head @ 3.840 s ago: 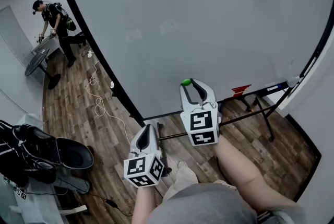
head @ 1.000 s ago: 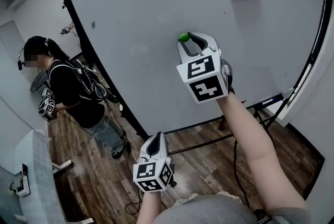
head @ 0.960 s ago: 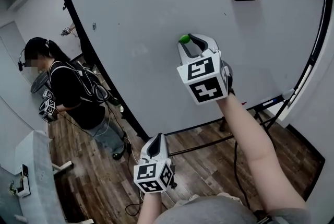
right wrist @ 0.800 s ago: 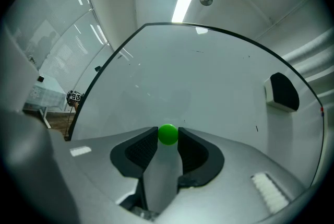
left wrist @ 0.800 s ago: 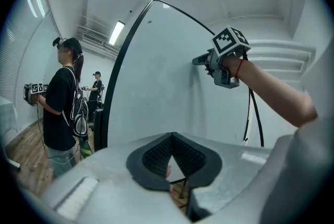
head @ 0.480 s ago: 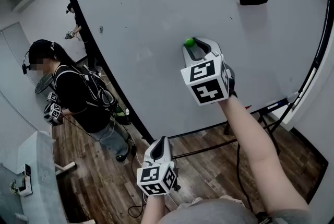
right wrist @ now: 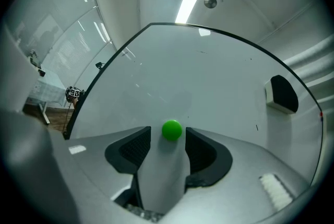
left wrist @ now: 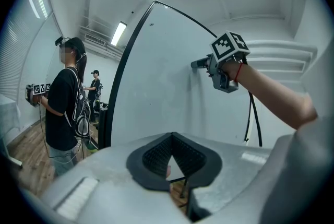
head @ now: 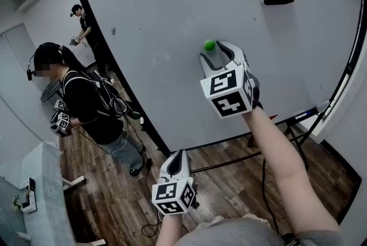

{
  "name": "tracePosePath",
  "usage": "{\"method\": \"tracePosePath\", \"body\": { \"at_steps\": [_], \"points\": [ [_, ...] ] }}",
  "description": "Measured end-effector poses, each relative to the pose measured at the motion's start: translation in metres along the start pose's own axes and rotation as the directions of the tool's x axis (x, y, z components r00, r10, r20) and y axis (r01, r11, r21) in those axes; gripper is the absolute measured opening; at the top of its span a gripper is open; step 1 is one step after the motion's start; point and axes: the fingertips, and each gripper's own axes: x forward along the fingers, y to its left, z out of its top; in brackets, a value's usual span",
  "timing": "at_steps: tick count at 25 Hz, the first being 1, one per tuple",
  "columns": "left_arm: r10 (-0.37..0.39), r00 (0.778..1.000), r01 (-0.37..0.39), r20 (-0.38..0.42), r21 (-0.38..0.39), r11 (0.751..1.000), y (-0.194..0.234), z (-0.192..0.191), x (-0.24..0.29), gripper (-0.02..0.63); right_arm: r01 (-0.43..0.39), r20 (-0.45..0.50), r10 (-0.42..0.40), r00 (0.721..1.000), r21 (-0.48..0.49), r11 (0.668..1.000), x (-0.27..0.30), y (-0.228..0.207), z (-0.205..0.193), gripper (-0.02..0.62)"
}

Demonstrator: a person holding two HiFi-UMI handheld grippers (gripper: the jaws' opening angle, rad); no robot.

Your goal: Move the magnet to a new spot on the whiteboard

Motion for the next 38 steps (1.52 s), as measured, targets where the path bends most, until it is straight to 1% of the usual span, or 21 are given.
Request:
{"method": "tracePosePath", "body": {
  "at_steps": [5,9,12,16,17,21,24,29,32,35,38],
  "points": [
    [0.002,1.000,-0.002,0.004,0.001,1.000,-0.006,0.000,-0.008,0.005,-0.003,-0.006,0.003,1.000,0.016,1.000,-0.016,0.002,-0.010,0.208],
    [0.004,1.000,-0.004,0.009,0.006,1.000,-0.013,0.001,-0.016,0.005,-0.033,0.002,0.033,0.999,0.025,0.999,-0.035,0.009,-0.015,0.187],
    [0.004,1.000,-0.004,0.013,0.006,1.000,-0.019,0.000,-0.024,0.005,-0.046,-0.009,0.047,0.999,0.036,0.998,-0.053,0.016,-0.026,0.182],
    [0.004,1.000,-0.004,0.020,0.005,1.000,-0.030,-0.002,-0.037,0.005,-0.059,0.002,0.059,0.998,0.046,0.997,-0.084,0.026,-0.038,0.130],
    [0.003,1.000,-0.003,0.022,0.005,1.000,-0.032,-0.004,-0.040,0.005,-0.057,0.003,0.057,0.998,0.055,0.997,-0.093,0.029,-0.042,0.108],
    [-0.001,1.000,0.001,0.027,0.004,1.000,-0.043,-0.011,-0.054,0.005,-0.056,-0.003,0.057,0.998,0.120,0.991,-0.128,0.040,-0.061,0.029],
    [-0.006,1.000,0.006,0.030,0.002,1.000,-0.053,-0.017,-0.063,0.005,-0.077,-0.009,0.080,0.997,0.166,0.983,-0.155,0.054,-0.076,0.002],
    [-0.013,0.999,0.013,0.046,0.008,1.000,-0.069,-0.026,-0.080,0.005,-0.120,0.001,0.123,0.992,0.199,0.973,-0.203,0.075,-0.100,0.002],
    [-0.013,0.998,0.013,0.058,0.002,1.000,-0.074,-0.038,-0.094,0.005,-0.137,-0.008,0.143,0.990,0.220,0.966,-0.233,0.088,-0.119,0.002],
    [-0.008,0.998,0.008,0.064,-0.002,1.000,-0.080,-0.054,-0.108,0.005,-0.142,-0.025,0.154,0.988,0.258,0.956,-0.262,0.098,-0.140,0.002],
    [0.005,0.999,-0.005,0.044,-0.010,1.000,-0.084,-0.072,-0.123,0.005,-0.132,-0.054,0.156,0.986,0.308,0.942,-0.290,0.106,-0.160,0.002]
  ]
}}
